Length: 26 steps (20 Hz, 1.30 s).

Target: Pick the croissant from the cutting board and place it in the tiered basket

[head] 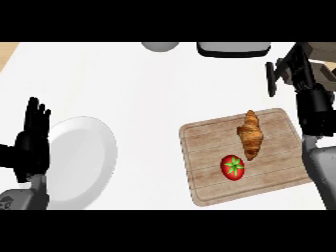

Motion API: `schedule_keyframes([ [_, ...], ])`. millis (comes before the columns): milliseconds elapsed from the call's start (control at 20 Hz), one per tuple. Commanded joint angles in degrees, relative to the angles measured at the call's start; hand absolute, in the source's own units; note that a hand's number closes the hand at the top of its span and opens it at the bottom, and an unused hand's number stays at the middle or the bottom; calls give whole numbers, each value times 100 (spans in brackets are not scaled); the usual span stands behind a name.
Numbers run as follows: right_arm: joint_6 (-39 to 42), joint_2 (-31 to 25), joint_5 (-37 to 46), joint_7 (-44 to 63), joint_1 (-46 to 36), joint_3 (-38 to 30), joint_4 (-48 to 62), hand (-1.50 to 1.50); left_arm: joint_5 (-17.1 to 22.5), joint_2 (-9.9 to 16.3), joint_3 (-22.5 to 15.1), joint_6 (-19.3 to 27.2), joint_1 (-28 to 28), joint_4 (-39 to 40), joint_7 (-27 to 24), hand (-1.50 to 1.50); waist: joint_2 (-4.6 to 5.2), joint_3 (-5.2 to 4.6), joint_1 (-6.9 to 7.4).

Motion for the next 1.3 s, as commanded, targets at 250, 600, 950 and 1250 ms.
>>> schedule_keyframes([
  [250, 1308, 1846, -2878, -644, 1153, -887, 440, 150, -237, 763, -382, -765, 704, 568, 661, 0, 210, 139, -113],
  [600, -709, 1788, -1362, -1721, 1798, -888, 907, -150, 51, 1209, -370, -1475, 737, 410, 1190, 0, 61, -25, 37],
  [950, -905, 10, 102, 508, 1999, -5, 1122, -150, 142, 1476, -294, -1809, 664, 354, 1310, 0, 40, -41, 77],
  [1250, 727, -831, -194, 2497, 1589, 613, -82, -150, 59, 1277, -299, -1728, 615, 543, 1248, 0, 21, -33, -1],
])
